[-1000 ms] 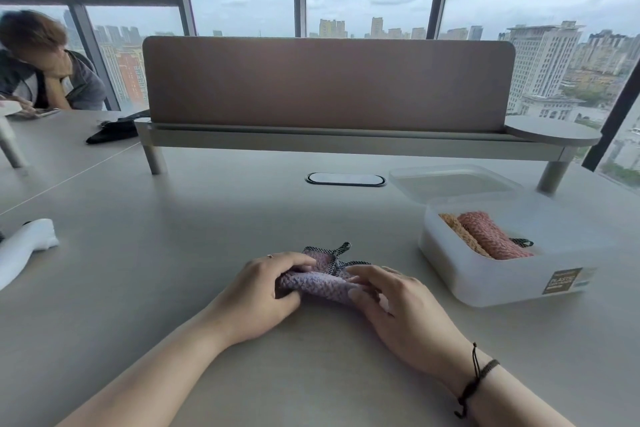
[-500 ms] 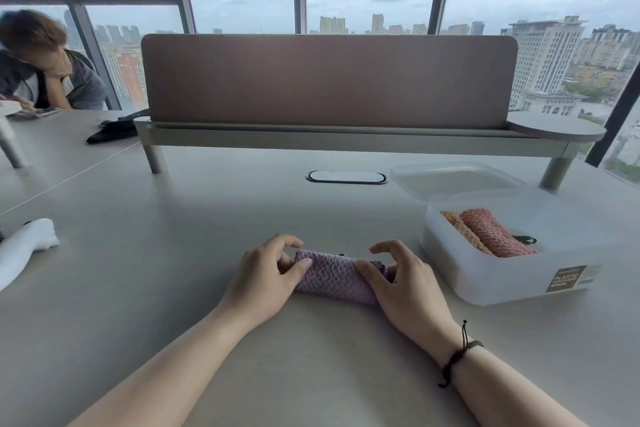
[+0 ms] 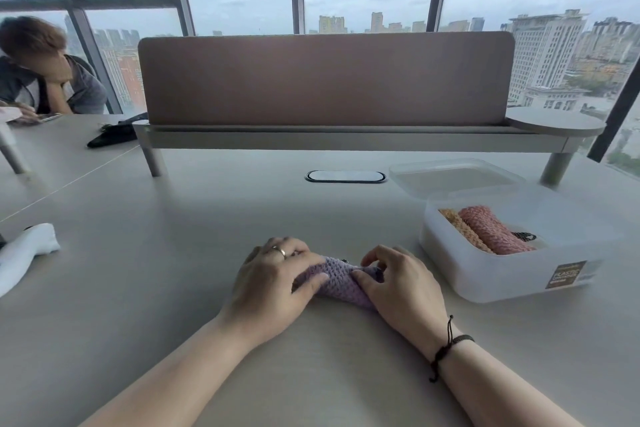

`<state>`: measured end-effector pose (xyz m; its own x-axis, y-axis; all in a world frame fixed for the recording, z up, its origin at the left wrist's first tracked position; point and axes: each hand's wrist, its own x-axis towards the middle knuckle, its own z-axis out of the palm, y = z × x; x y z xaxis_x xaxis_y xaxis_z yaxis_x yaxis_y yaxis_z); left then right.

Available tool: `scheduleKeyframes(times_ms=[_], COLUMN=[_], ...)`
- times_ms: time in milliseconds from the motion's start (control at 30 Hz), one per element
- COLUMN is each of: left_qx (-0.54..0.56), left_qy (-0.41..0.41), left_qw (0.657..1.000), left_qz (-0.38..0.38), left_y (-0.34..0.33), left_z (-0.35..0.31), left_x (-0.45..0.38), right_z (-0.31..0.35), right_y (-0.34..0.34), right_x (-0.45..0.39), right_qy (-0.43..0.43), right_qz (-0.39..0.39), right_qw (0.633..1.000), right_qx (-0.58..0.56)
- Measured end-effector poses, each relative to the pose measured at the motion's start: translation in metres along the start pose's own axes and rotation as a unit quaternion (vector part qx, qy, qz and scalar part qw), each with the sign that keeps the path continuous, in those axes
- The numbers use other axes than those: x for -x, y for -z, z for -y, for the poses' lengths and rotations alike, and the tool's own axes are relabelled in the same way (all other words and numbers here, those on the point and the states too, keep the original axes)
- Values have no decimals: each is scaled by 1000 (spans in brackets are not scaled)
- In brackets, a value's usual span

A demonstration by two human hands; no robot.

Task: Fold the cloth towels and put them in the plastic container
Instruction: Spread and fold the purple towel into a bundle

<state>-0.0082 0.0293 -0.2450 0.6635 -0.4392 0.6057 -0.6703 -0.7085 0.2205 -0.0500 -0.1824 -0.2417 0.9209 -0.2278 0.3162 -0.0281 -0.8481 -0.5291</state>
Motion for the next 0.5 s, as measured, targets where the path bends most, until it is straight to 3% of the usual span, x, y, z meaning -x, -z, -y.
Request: scheduleKeyframes(times_ms=[67, 200, 333, 500], left_qx=[-7, 18, 13, 47], left_qy=[-37, 14, 73, 211], left_qw=[995, 983, 984, 975], left_qz=[93, 183, 160, 58], left_y=[-2, 1, 1, -1], left_z=[-5, -7, -6, -10], left_x=[3, 2, 4, 3], right_z=[-1, -4, -5, 5], right_y=[0, 6, 15, 15], right_x=[0, 4, 10, 22], right_qy=[11, 19, 23, 102], right_qz=[6, 19, 70, 146], right_qw=[1000, 999, 997, 984], right_qx=[1, 19, 13, -32])
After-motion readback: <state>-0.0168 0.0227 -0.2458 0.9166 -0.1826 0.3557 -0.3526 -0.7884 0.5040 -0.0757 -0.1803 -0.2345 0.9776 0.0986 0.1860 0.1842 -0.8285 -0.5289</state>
